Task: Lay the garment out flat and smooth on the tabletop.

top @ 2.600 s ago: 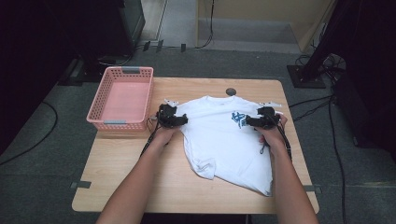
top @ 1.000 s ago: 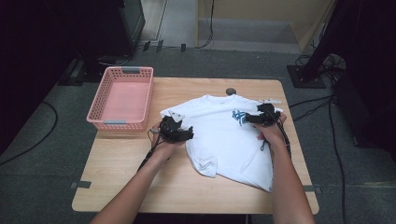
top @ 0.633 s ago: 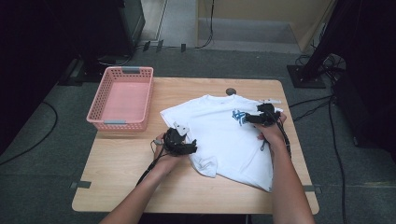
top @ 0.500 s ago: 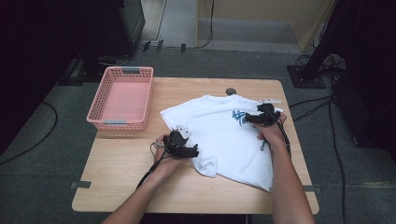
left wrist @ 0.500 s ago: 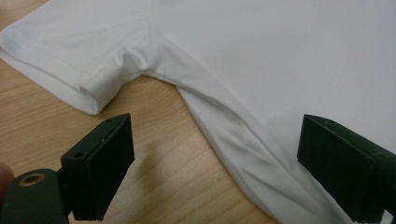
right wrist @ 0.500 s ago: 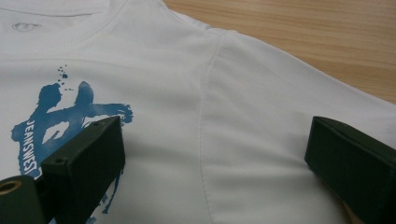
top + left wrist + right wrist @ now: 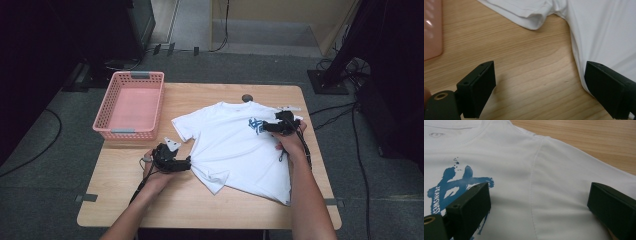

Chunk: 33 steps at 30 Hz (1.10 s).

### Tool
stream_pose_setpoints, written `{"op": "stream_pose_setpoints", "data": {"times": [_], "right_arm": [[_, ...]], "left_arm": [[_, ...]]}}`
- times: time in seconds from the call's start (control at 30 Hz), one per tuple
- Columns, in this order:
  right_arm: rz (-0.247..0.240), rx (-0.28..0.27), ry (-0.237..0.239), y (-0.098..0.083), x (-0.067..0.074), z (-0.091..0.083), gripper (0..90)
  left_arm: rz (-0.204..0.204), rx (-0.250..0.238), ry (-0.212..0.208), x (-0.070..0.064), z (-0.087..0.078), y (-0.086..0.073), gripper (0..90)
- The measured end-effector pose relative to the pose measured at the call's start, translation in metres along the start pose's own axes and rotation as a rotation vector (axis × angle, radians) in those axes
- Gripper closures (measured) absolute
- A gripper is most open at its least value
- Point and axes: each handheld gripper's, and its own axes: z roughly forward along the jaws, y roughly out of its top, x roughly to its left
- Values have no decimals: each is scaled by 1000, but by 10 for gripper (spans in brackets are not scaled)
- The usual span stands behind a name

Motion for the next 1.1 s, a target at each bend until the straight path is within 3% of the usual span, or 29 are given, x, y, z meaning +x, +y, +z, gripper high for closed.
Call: {"op": "stream_pose_setpoints", "data": {"times": [0.17, 0.27, 0.43, 0.6, 0.7, 0.8, 0.87, 1.0, 1.1], "right_arm": [[0, 0, 0, 0, 0, 0, 46], [0, 0, 0, 0, 0, 0, 46], [0, 0, 0, 0, 0, 0, 46], [1, 0, 0, 0, 0, 0, 46], [4, 0, 0, 0, 0, 0, 46], [2, 0, -1, 0, 0, 0, 46], [1, -1, -1, 0, 0, 0, 46], [1, -1, -1, 0, 0, 0, 46], [1, 0, -1, 0, 0, 0, 46]], "left_arm": [[-13, -12, 18, 5, -6, 0, 113], [-29, -33, -10, 1, -15, 0, 113], [6, -52, -84, -29, -31, -6, 113], [53, -38, -153, -66, -38, -17, 113], [92, -27, -160, -85, -38, -23, 113], [115, -10, -157, -95, -35, -28, 113], [134, -4, -166, -97, -35, -31, 113], [131, 0, -208, -89, -40, -38, 113], [175, 4, -244, -78, -47, -46, 113]]}}
